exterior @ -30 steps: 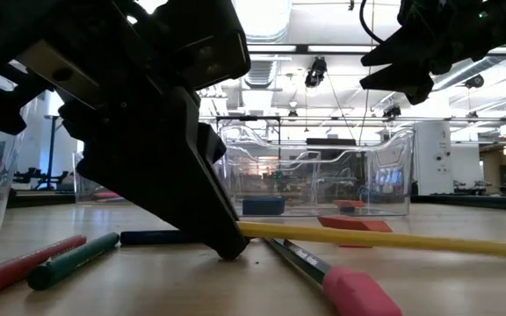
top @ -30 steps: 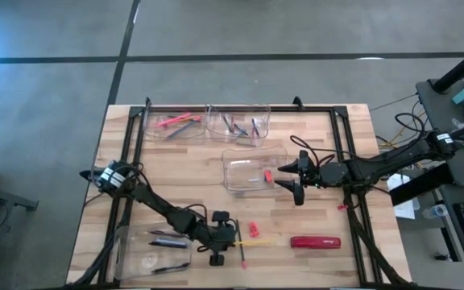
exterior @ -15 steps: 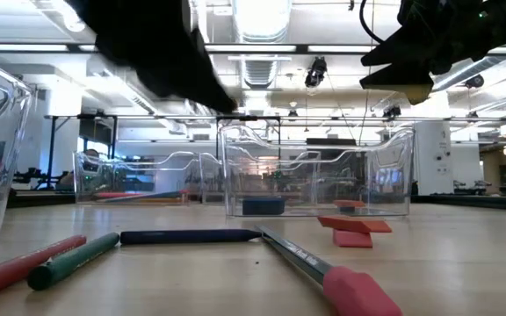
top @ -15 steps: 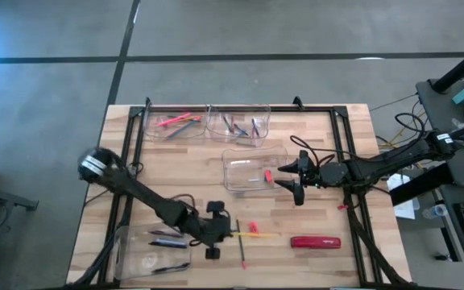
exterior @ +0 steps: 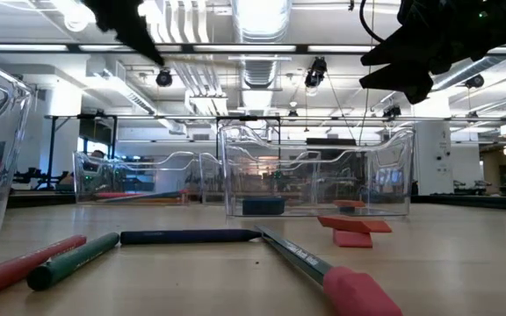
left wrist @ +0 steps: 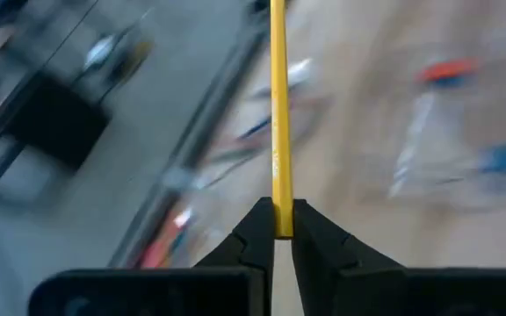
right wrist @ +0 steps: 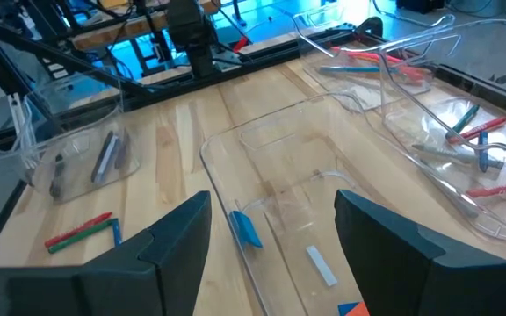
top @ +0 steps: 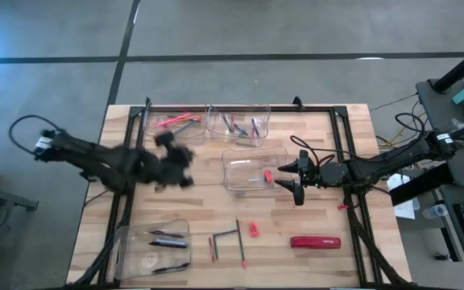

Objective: Sort crayons/erasers/pens/pencils in bins
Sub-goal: Put the yellow pencil into the top left transparent bin, then put the blue crayon into the top right transparent bin

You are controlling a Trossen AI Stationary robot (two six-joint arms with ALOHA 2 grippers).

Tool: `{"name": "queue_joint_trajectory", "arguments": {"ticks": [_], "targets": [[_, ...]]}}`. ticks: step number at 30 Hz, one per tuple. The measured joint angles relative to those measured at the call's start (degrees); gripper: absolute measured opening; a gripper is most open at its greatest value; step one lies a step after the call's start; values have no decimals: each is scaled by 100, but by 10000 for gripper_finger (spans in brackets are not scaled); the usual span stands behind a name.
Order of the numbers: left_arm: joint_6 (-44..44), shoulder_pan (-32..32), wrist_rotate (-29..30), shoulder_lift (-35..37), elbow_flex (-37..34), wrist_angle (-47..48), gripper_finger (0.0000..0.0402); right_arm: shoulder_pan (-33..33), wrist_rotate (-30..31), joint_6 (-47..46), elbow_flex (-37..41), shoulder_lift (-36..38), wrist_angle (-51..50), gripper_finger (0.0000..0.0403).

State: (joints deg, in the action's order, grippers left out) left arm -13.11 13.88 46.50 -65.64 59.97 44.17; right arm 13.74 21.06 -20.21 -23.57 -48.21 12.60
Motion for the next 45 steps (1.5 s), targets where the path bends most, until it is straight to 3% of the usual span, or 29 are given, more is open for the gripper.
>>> {"name": "queue_joint_trajectory", "arguments": {"ticks": [6, 12, 18, 22, 29, 35, 41, 45], "targets": [[496, -2314, -214, 512, -409, 1083, 11, 0, 0, 3, -1, 0, -4, 231], [1529, -4181, -745, 372, -854, 1029, 11, -2, 0, 56, -1, 0, -4, 231], [1897, -4722, -731, -6, -965, 846, 17, -2, 4, 76, 0, 0, -4, 231], [1978, -4795, -722, -197, -864, 779, 66, -2, 7, 74, 0, 0, -4, 231], [1985, -4769, -456, -226, -738, 779, 182, -2, 4, 91, 0, 0, -9, 231], [2066, -4058, -1242, 115, -564, 641, 206, -9, 6, 151, 0, 0, -27, 231], [1361, -1899, -2154, 291, -665, -456, 207, -17, 11, 181, 0, 0, -31, 231], [767, -80, -2058, -203, -690, -1527, 207, -17, 15, 183, 0, 0, -28, 231]]}}
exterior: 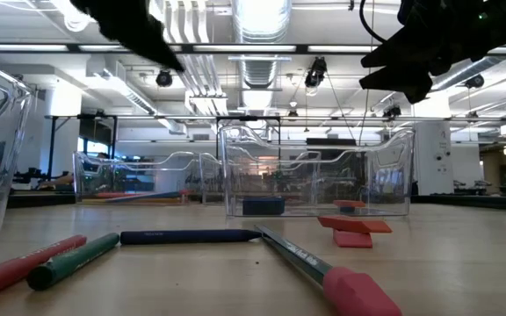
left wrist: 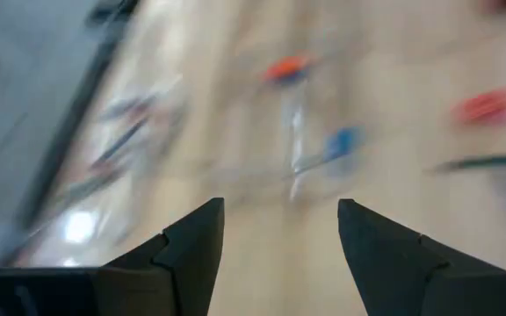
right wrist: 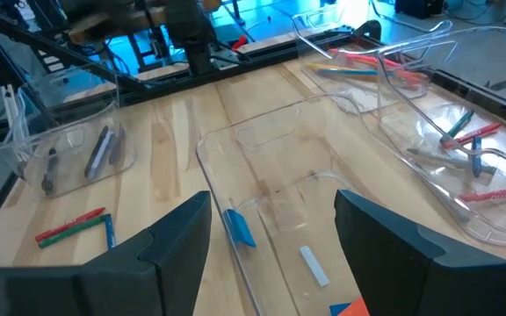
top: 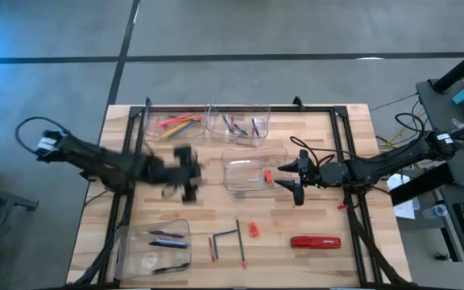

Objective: Sort crayons/erasers/pens/pencils in bins
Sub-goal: Put the blue crayon into the top right transparent bin

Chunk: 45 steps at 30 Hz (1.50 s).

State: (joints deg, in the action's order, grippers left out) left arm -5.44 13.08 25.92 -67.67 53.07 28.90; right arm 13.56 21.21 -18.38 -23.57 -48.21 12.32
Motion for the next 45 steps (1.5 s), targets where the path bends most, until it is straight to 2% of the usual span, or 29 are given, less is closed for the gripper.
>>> {"name": "queue_joint_trajectory", "arguments": {"ticks": [3, 7, 13, 18, 24, 28, 33, 41, 45], "targets": [[-374, 985, 310, -637, -3, -1218, 207, 2, -2, -7, 0, -1, -1, 231], [-851, 1594, 204, -1691, 21, -2593, 207, 2, -4, -113, 0, -2, -4, 231], [-1655, 1637, -187, -3128, 384, -2791, 208, 7, -16, -203, 3, -2, -2, 231], [-1827, 1558, -665, -3939, 661, -2789, 208, 7, -22, -207, 37, -2, -22, 231], [-1985, 1548, -779, -4282, 775, -2734, 207, 7, -20, -169, 45, -1, -27, 231], [-2113, 1548, -709, -4370, 786, -2572, 188, 7, -19, -176, 46, -1, -26, 231], [-2122, 1539, -644, -4497, 788, -2450, 133, 7, -20, -178, 46, -2, -24, 231], [-2108, 1430, -661, -4506, 769, -2351, 16, 7, -18, -185, 46, -2, -27, 231], [-2122, 1372, -741, -4479, 766, -2351, 11, 7, -19, -201, 46, -2, -33, 231]]}}
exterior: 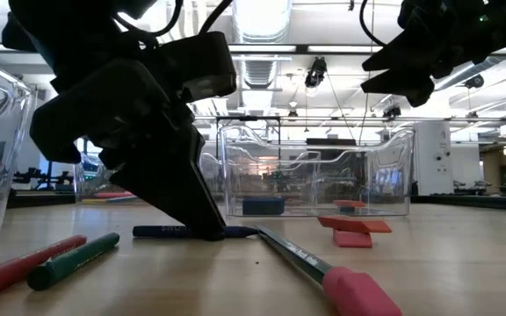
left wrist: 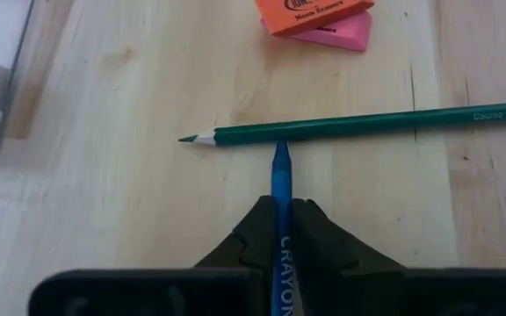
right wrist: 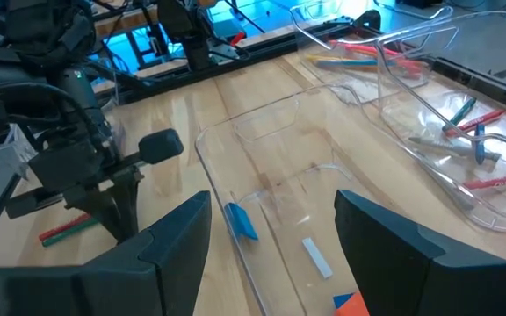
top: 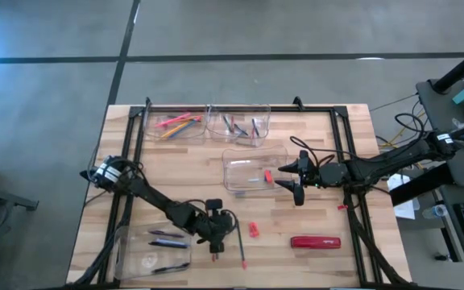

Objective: Sort crayons/erasers/pens/pencils in bins
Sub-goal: Put the blue crayon into the top right transparent bin

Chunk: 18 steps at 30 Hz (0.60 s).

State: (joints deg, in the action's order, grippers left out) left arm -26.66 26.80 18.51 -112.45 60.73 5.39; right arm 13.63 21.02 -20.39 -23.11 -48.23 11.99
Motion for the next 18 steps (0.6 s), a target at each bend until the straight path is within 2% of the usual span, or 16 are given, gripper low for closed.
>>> {"name": "queue_joint_trajectory", "arguments": {"ticks": [12, 16, 18], "targets": [[414, -23, 19, 1036, -27, 194, 2, 0, 1, -1, 2, 0, -23, 231], [968, -76, 320, 1508, 37, 489, 2, 0, 1, 25, 2, 0, -30, 231], [1373, -191, 686, 1886, 120, 765, 2, 0, 1, 29, 2, 0, -31, 231]]}}
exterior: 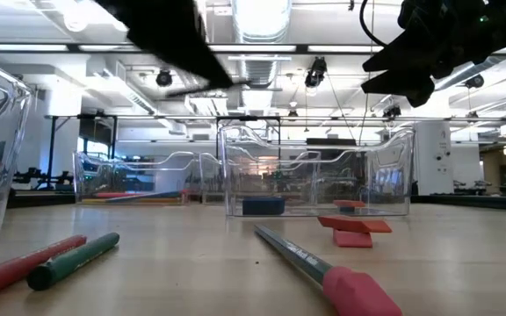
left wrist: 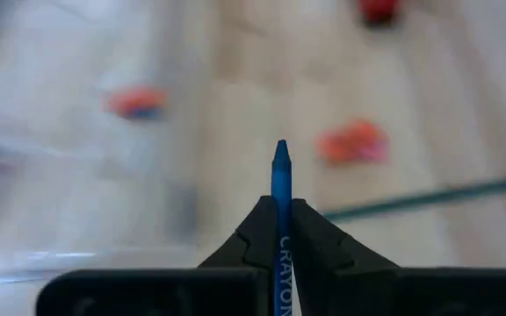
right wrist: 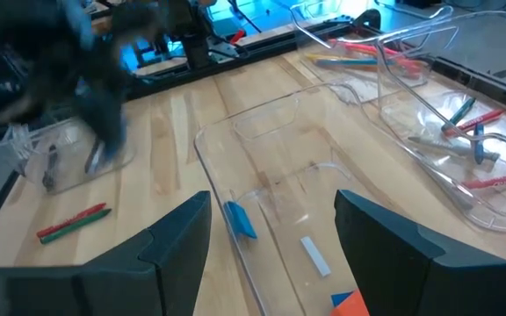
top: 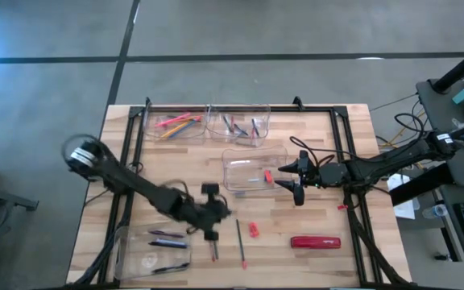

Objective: Sort crayons/erasers/pens/pencils in bins
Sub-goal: Put the blue crayon into the top right transparent bin, then put the orange eraser into the middle transparent bin

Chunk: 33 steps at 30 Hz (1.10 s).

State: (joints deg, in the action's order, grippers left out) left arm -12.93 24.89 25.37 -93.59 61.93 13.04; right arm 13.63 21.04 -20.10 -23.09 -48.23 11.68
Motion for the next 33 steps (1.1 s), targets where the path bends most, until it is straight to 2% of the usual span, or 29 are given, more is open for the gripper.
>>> {"name": "queue_joint_trajectory", "arguments": {"ticks": [3, 7, 11, 14, 16, 19, 21, 29, 33], "targets": [[708, -440, 375, 541, 85, 385, 1, 0, 0, -4, 3, 0, 6, 231], [1898, -1585, 246, 1163, 108, 417, 1, -2, 0, 17, 4, 0, 49, 231], [2745, -3130, -470, 1327, 116, 338, 0, -4, 7, 57, 4, 0, 59, 231], [2811, -4136, -1336, 1180, 108, 287, 0, -4, 4, 68, 4, 0, 58, 231], [2814, -4567, -1612, 1037, 108, 64, 0, -4, 8, 138, 4, 0, 53, 231], [2815, -4928, -1749, 788, 108, -419, 5, -4, 50, 236, 4, 0, 55, 231], [2817, -5064, -1820, 630, 121, -697, 22, -4, 63, 261, 7, 0, 55, 231], [2547, -5190, -1761, 180, 475, -697, 153, -4, 63, 261, 9, 0, 54, 231], [2317, -5006, -1741, 449, 612, -594, 184, -4, 61, 156, 9, 0, 27, 231]]}}
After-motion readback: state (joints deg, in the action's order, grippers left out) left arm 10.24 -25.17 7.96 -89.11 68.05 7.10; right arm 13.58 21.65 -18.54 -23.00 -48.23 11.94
